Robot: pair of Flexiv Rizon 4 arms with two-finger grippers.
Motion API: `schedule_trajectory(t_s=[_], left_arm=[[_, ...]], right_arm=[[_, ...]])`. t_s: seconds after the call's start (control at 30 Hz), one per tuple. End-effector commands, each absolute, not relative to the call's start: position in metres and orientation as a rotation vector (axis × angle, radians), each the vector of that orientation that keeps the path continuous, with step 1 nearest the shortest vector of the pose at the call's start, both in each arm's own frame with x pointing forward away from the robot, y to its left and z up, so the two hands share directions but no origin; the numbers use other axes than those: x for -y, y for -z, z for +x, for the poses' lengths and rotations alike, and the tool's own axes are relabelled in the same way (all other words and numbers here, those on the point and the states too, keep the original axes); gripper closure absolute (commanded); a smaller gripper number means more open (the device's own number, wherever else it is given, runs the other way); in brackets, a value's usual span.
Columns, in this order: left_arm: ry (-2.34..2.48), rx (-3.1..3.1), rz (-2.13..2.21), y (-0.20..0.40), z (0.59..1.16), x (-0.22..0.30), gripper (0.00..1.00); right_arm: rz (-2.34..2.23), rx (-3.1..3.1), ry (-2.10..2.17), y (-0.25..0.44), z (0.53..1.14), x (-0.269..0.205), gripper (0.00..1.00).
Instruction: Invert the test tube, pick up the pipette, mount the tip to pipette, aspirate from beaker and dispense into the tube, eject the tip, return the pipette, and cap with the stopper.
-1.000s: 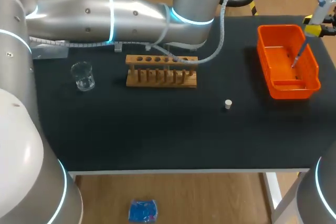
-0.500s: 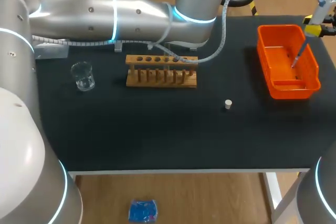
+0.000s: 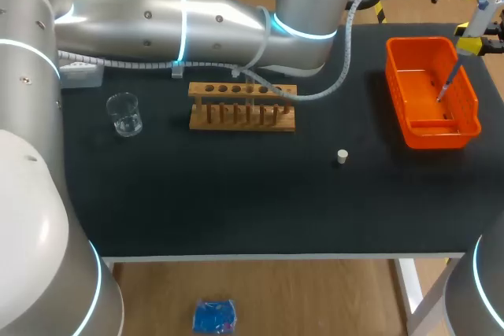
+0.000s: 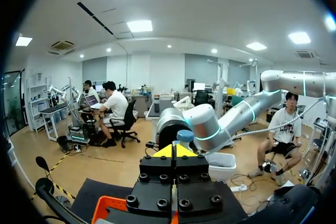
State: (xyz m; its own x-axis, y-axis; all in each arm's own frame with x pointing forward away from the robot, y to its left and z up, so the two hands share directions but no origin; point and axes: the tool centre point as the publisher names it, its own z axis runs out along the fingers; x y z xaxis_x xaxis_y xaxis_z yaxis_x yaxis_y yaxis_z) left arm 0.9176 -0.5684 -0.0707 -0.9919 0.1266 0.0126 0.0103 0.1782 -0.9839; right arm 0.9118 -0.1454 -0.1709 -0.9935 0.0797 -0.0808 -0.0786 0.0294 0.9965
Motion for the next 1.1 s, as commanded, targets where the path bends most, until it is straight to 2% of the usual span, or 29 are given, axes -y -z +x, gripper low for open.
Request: schedule_trajectory(t_s=[0.03, 0.57, 1.1], left_arm=[[-1.965, 2.340, -0.133, 0.070, 0.915, 0.568, 1.00], [-1.888, 2.426, -0.166, 0.050, 0.917, 0.556, 1.00], [-1.895, 2.390, -0.164, 0.062, 0.911, 0.563, 1.00]], right_arm=[[-0.003, -2.172, -2.113, 0.171, 0.913, 0.146, 1.00], [-0.003, -2.172, -2.113, 0.171, 0.913, 0.146, 1.00], [-0.003, -2.172, -2.113, 0.171, 0.913, 0.146, 1.00]])
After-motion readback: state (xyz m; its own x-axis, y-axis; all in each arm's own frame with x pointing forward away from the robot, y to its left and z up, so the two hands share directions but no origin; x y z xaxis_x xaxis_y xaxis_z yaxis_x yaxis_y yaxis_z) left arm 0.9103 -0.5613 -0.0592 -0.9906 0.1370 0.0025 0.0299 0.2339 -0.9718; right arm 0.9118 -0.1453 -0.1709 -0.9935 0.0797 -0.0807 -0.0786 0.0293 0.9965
